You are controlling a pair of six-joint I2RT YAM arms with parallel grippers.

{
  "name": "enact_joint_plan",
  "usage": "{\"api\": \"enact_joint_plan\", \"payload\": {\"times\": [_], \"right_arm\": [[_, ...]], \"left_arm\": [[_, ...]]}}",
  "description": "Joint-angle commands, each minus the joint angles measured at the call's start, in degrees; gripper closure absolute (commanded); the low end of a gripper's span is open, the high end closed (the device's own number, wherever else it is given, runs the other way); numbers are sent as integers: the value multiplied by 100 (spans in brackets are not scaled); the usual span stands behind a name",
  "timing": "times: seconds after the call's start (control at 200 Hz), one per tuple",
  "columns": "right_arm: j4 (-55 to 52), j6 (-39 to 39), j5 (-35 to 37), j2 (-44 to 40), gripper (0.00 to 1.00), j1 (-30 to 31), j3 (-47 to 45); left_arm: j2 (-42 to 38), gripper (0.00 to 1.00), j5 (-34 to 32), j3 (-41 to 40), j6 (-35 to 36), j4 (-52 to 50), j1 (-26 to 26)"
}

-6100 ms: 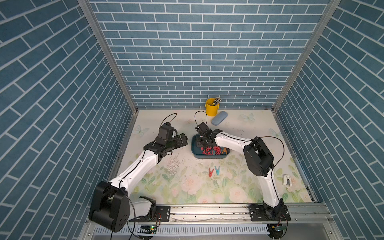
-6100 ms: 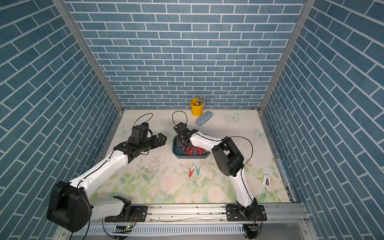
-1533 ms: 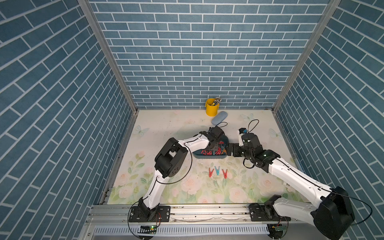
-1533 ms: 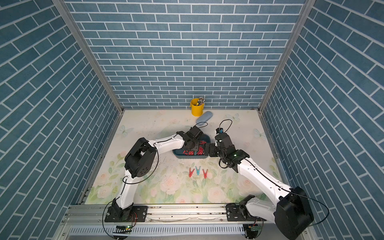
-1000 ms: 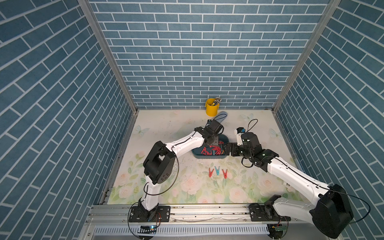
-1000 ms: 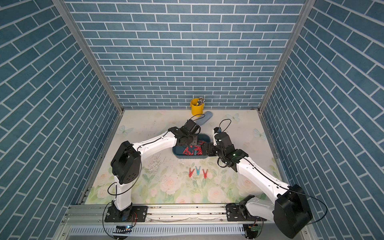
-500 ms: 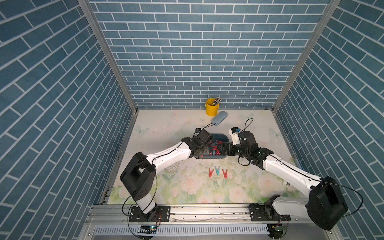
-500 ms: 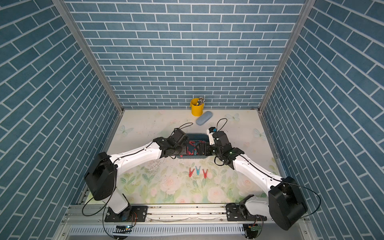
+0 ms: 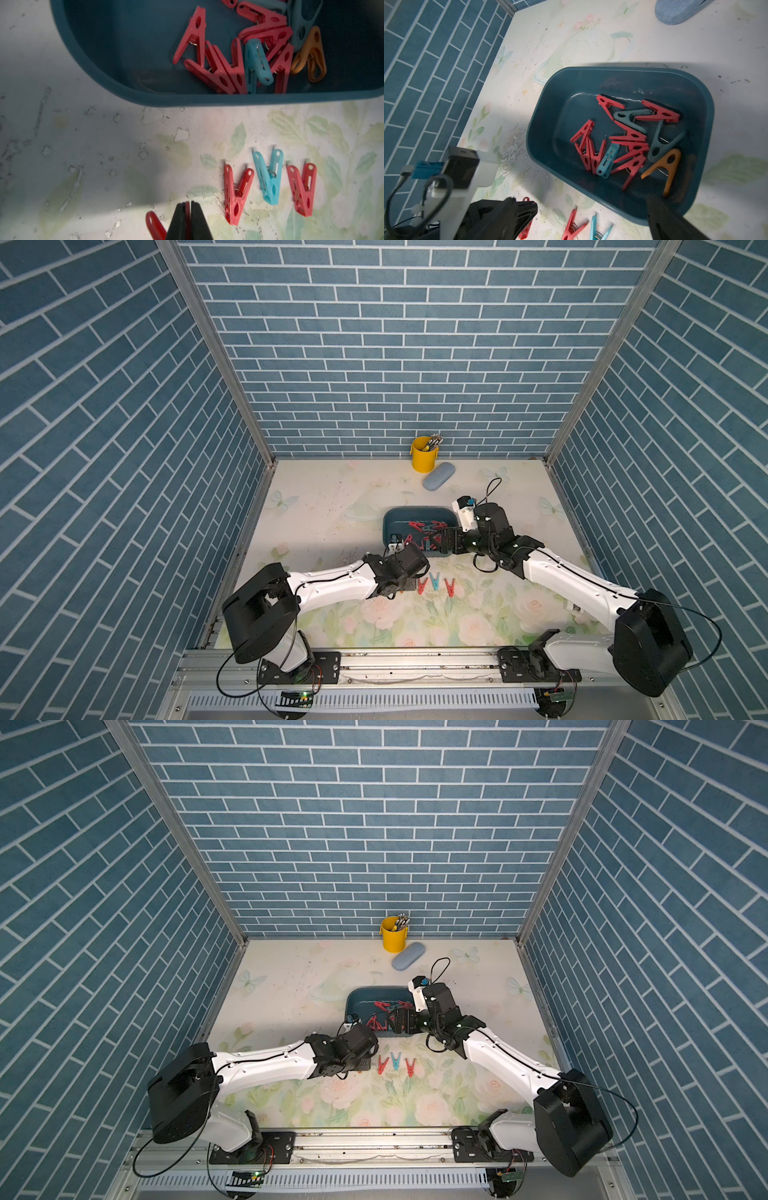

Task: Take the clothespins out of the storage box
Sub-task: Place the clothespin at the center of the board.

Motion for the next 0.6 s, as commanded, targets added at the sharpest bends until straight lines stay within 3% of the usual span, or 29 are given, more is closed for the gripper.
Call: {"api": "enact_joint_plan", "payload": {"times": [0.0,0.595], "right_arm": [[-112,46,80,-274,1,75,-156],[-383,210,397,-861,1,270,-469]], "left_arm": [[239,95,-161,-5,-138,301,-183],[1039,94,-359,348,-52,463,-335]]}}
